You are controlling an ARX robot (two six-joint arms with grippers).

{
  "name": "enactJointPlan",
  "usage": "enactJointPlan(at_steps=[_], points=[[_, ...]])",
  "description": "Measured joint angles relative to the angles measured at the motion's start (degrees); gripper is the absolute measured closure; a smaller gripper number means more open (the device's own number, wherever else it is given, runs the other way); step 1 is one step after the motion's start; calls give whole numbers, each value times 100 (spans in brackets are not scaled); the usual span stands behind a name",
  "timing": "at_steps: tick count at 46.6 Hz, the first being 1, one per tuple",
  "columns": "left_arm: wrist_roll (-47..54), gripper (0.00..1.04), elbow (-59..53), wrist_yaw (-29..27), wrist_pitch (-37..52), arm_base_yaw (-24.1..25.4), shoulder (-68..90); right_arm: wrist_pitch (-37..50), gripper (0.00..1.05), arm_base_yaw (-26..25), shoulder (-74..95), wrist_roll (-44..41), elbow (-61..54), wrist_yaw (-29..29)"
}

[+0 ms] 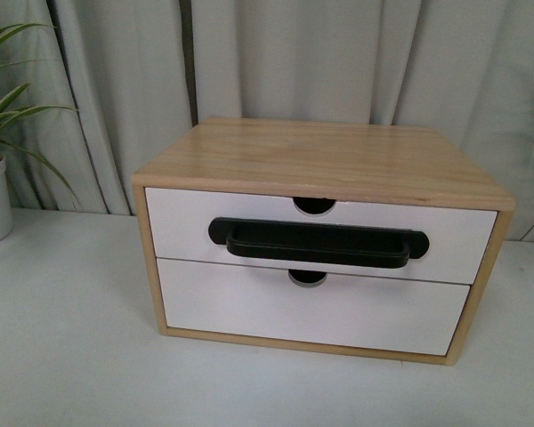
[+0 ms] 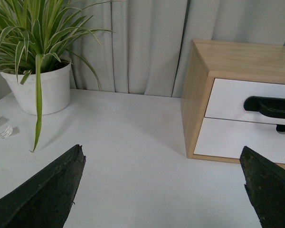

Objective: Pull drawer

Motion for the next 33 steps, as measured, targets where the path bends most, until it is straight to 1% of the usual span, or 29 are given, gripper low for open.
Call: enactJointPlan(at_steps=[33], points=[[0, 6, 0, 0, 0, -2, 0, 0, 9, 0, 0, 0, 0, 2]])
